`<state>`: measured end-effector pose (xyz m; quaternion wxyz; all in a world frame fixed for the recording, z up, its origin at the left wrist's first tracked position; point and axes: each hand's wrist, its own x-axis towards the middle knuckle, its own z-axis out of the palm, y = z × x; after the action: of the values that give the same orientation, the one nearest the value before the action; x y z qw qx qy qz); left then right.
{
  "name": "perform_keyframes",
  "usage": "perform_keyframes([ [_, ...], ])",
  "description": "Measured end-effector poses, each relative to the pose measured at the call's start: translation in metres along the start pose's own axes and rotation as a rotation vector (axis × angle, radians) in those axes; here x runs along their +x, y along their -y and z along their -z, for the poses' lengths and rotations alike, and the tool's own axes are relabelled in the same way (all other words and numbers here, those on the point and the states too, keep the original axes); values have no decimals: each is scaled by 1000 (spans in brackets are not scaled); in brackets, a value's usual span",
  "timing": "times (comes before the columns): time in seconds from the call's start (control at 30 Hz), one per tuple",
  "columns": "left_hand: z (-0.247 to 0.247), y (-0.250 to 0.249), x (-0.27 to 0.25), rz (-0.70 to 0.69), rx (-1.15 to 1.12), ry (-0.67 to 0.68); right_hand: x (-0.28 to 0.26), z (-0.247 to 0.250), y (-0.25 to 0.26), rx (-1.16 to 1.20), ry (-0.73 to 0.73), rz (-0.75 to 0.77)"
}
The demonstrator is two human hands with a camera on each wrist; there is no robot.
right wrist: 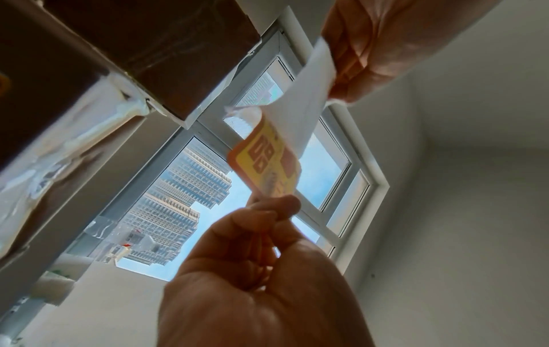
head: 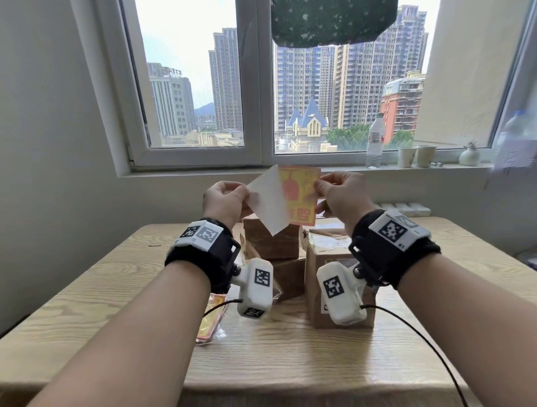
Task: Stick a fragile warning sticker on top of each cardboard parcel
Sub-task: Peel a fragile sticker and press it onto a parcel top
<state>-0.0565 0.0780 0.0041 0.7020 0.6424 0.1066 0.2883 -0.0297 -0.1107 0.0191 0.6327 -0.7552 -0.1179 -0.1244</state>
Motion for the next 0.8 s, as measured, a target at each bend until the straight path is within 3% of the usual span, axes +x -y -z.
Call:
perform_keyframes([
  [0.23,33,15,20,27,217,-189,8,9,3,203,-73,-147],
  [0.47,92,51,52,280,112,-350,19,15,0,335,-96,-174],
  [0.67,126,82,59,473,142,-325,28,8,-9,330,-89,-155],
  [0.8,132,109,55,519,264,-221,31,-1,-15,326,-68,-130],
])
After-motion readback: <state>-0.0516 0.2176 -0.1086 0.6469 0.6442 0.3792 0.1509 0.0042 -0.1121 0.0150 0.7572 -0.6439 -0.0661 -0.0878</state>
